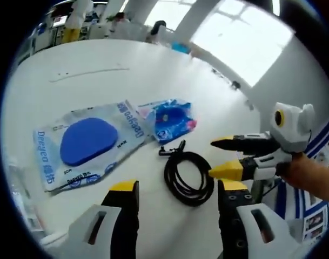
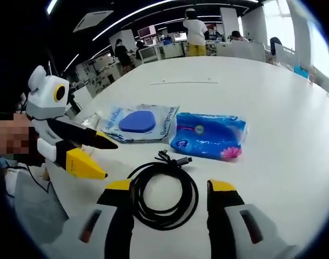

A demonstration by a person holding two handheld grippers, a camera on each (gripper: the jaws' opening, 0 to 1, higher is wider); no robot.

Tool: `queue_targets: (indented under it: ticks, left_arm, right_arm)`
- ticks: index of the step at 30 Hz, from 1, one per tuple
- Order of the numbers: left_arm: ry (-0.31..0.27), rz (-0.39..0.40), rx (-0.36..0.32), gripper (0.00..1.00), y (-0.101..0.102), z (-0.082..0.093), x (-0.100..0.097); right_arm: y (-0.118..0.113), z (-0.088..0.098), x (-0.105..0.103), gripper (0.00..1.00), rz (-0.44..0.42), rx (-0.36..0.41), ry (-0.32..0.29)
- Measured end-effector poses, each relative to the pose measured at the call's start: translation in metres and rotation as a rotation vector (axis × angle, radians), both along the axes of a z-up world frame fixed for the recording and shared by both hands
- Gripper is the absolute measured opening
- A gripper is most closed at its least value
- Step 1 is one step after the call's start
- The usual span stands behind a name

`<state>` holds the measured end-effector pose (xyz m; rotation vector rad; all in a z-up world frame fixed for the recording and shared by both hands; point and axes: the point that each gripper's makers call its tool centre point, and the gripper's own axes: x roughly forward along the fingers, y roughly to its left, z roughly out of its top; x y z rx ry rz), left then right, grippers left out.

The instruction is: Arrange the tabletop items into an orderly group along one side of the table until the central work area is clear of visible clutter.

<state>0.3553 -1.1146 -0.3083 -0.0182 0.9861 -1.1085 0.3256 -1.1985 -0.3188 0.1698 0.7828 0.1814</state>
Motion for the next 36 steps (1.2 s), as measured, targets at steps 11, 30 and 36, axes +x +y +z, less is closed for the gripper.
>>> queue_targets:
  ticks: [11,30,36]
  left_arm:
    - [-0.02,-0.017,-0.014,0.62,0.007,0.009,0.002]
    - [-0.078,-0.024,-0.05,0.66,0.025,0.024,0.006]
    - [-0.089,-0.013,-0.062,0.65,0.032,0.03,0.009]
  right_arm:
    - [0.005,0.006,0.001,0.64,0.031,-0.002,-0.011]
    - [0.016,0.022,0.008,0.66,0.047,-0.008,-0.052]
    - [0.022,0.025,0.011,0.65,0.057,-0.009,-0.058]
